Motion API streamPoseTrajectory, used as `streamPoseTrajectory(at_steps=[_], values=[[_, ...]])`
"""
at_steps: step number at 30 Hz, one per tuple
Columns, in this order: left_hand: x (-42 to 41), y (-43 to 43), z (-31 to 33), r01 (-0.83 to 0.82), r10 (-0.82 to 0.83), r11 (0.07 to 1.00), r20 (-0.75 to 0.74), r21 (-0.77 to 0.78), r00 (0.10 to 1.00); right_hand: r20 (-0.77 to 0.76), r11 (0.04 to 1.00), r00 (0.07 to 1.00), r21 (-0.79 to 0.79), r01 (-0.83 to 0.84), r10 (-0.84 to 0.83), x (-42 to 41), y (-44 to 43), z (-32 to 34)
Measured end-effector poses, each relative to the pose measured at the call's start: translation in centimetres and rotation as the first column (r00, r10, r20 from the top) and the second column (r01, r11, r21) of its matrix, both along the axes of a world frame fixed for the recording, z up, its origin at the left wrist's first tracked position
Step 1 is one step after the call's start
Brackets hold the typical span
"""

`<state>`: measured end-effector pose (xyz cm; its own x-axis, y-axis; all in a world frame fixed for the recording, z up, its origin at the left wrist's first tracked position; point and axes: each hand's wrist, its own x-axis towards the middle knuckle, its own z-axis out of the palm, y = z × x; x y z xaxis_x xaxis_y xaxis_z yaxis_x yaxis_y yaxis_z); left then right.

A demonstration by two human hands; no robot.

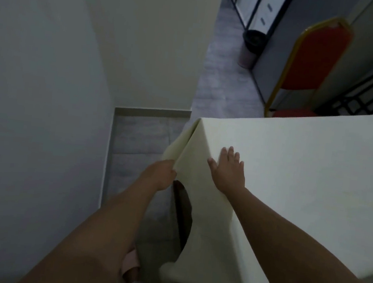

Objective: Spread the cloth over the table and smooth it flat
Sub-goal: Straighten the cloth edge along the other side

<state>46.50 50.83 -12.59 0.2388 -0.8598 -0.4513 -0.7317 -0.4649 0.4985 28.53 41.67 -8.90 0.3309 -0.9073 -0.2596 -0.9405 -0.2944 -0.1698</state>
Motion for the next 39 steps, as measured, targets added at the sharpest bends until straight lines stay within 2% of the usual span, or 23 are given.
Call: streamPoseTrajectory(at_steps=[3, 6, 11, 14, 19, 24, 27, 32, 35, 39], values=[[1.3, -3.8, -1.3, 0.040, -0.042, 0.999, -0.073, -0.022, 0.996, 0.038, 0.989, 0.988, 0.008, 0.147, -0.147, 1.9, 0.2, -0.7], [0.8, -7.6, -1.8, 0.018, -0.029, 0.998, -0.182, -0.062, 0.983, 0.024, 0.980, 0.981, -0.042, 0.192, -0.192, 2.6, 1.0, -1.5], [-0.5, -11.9, -2.3, -0.159, 0.091, 0.969, -0.323, -0.189, 0.942, 0.022, 0.971, 0.975, -0.089, 0.223, -0.222, 2.4, 1.1, -2.4], [0.1, -13.1, -3.0, -0.301, 0.197, 0.933, -0.422, -0.196, 0.885, 0.033, 0.965, 0.969, -0.088, 0.246, -0.245, 2.5, 1.0, -2.6], [2.4, -14.8, -3.8, -0.264, 0.173, 0.941, -0.369, -0.212, 0.913, 0.038, 0.946, 0.950, -0.088, 0.313, -0.310, 3.6, 0.7, -2.2], [2.0, -16.2, -3.7, -0.173, 0.057, 0.955, -0.426, -0.240, 0.903, 0.071, 0.932, 0.937, -0.100, 0.348, -0.342, 4.1, 1.0, -2.2], [2.0, -15.9, -3.5, -0.208, 0.085, 0.948, -0.436, -0.241, 0.896, 0.075, 0.923, 0.931, -0.119, 0.365, -0.358, 4.2, 1.2, -2.5], [3.3, -15.5, -3.0, -0.153, 0.055, 0.955, -0.357, -0.254, 0.932, 0.068, 0.914, 0.924, -0.138, 0.382, -0.377, 4.7, 1.3, -2.3], [3.0, -15.5, -3.0, -0.214, 0.086, 0.944, -0.438, -0.251, 0.895, 0.068, 0.913, 0.924, -0.142, 0.383, -0.377, 4.7, 1.2, -2.2], [3.3, -16.0, -3.4, -0.213, 0.112, 0.943, -0.356, -0.257, 0.928, 0.067, 0.905, 0.919, -0.158, 0.395, -0.390, 4.8, 1.3, -2.2]])
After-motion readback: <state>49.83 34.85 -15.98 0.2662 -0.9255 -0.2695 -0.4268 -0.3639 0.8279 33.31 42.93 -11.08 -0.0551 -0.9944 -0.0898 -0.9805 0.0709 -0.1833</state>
